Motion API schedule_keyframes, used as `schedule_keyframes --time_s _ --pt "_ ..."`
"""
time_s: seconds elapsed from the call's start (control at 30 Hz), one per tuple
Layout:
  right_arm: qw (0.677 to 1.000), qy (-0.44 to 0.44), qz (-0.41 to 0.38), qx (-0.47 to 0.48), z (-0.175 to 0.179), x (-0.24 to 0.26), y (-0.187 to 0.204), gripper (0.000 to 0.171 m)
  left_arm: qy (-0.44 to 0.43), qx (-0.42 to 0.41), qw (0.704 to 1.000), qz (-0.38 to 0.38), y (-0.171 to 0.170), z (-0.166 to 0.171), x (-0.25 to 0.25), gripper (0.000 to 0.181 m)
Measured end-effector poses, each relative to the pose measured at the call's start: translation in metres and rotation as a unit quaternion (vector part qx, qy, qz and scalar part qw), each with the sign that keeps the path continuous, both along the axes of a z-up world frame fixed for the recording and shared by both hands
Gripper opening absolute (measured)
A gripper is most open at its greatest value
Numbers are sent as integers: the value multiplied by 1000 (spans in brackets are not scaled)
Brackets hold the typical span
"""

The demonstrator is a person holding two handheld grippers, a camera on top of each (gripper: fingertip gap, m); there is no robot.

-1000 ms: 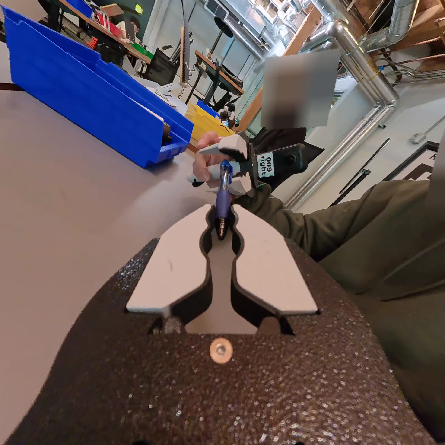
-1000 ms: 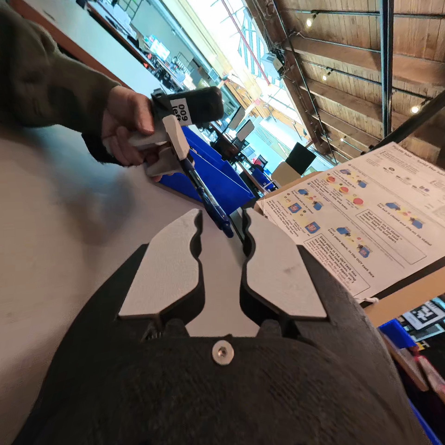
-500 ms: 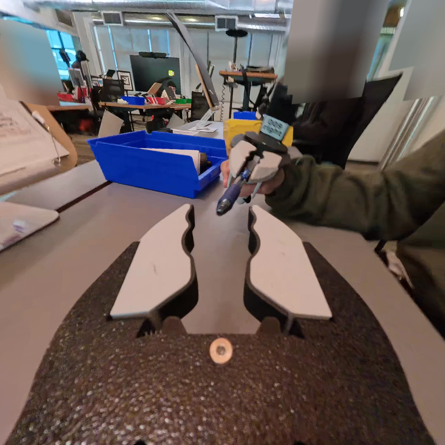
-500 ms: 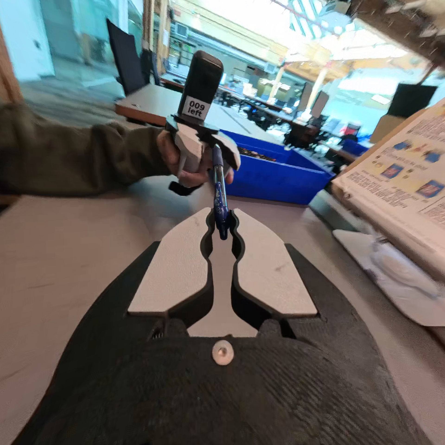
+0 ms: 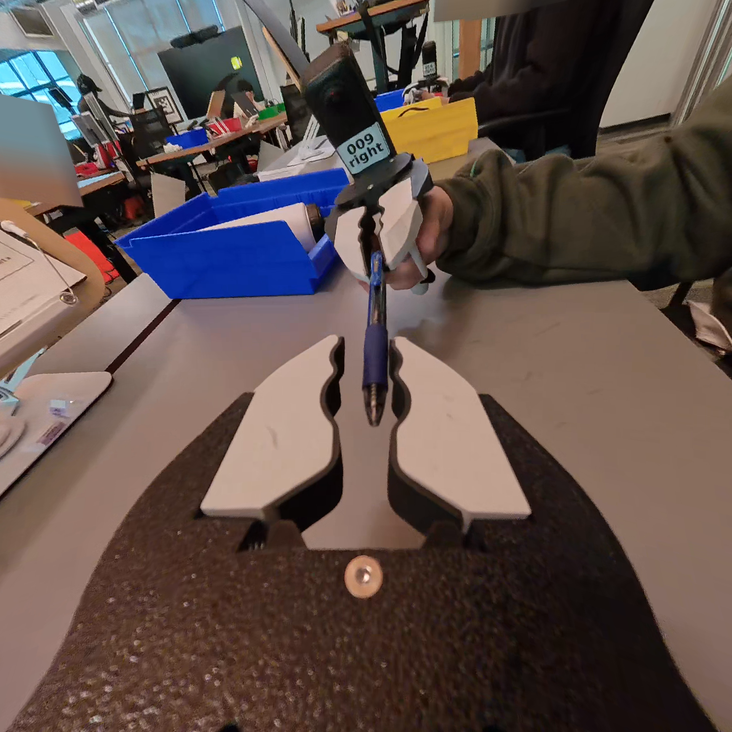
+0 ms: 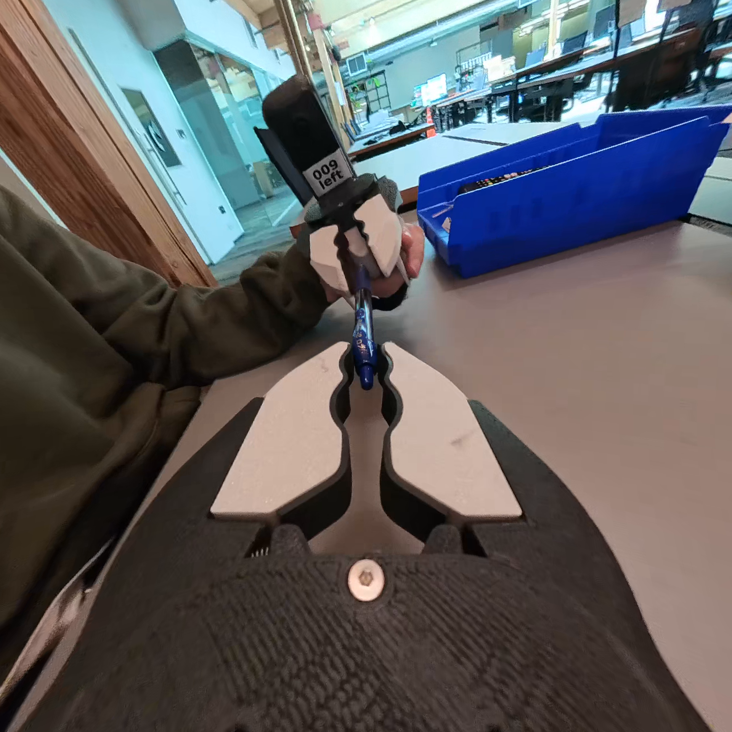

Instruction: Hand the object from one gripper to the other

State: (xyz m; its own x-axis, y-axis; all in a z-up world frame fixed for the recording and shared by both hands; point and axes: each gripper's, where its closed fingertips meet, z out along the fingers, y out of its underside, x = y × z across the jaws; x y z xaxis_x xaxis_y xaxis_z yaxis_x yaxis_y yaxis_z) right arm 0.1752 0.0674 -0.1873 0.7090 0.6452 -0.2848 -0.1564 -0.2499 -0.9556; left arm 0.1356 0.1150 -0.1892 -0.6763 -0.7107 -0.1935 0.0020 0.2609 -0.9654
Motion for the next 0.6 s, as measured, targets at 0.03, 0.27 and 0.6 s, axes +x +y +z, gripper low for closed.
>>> schedule_keyframes --time_s 0.03,0.27,0.6 --pt "1000 11 7 -2 2 -1 -1 11 3 -1 1000 -3 -1 -1 0 24" --pt "999 33 -3 -13 2 5 0 11 8 2 1000 -5 -2 -3 0 13" --pt "996 87 -23 -17 5 12 6 11 -9 23 1000 16 2 -1 7 11"
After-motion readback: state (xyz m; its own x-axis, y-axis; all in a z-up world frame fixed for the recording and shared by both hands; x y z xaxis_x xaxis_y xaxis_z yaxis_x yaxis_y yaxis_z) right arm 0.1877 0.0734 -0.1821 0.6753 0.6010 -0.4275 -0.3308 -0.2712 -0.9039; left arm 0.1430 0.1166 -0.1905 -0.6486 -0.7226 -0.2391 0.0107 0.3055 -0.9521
